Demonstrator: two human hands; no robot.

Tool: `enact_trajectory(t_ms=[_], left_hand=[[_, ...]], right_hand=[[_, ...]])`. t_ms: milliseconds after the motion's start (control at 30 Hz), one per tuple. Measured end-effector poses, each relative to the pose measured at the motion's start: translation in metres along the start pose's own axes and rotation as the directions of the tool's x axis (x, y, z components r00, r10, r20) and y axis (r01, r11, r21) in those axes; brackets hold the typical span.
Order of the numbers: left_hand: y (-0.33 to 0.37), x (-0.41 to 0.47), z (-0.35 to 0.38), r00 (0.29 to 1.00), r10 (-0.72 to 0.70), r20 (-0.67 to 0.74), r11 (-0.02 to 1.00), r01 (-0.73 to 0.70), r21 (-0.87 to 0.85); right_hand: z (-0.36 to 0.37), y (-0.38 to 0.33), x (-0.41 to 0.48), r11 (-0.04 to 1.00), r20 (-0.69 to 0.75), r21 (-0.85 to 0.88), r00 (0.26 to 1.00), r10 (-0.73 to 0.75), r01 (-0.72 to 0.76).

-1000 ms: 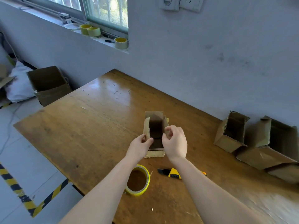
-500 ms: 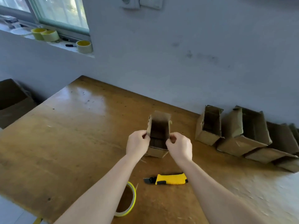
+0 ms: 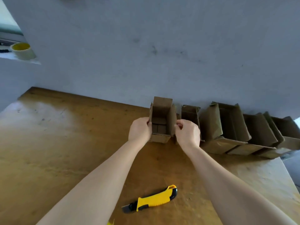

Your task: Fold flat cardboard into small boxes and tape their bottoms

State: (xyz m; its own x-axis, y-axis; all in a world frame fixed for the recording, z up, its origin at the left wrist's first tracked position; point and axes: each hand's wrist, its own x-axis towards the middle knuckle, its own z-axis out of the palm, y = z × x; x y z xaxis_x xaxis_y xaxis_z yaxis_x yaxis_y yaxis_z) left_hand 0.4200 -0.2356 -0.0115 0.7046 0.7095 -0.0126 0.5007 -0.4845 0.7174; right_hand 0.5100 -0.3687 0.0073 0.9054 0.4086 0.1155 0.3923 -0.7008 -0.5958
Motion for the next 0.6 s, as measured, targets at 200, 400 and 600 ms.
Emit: enact_trajectory(t_ms=[200,400,600], left_hand=[[0.006,0.026,0.014,0.998,0.015,0.057,0.988,-0.024,0.154],[0.019,0.025,0.017,0.989,-0.005,0.146,0.961,-0.035,0.273],[0.026,-0.005,-0.006,0.987,-0.018,0.159,0.927,-0.043,0.372]], right_hand=[[0.006,0.002,0.022,0.993,0.031,-0.110,0.999,-0.029,0.032],[0.008,-0.001,0.023,0.983,0.065,-0.170,0.996,-0.055,0.066],[-0.005,-0.006,0.006,0.985,0.132,-0.145,0.988,-0.075,0.094]])
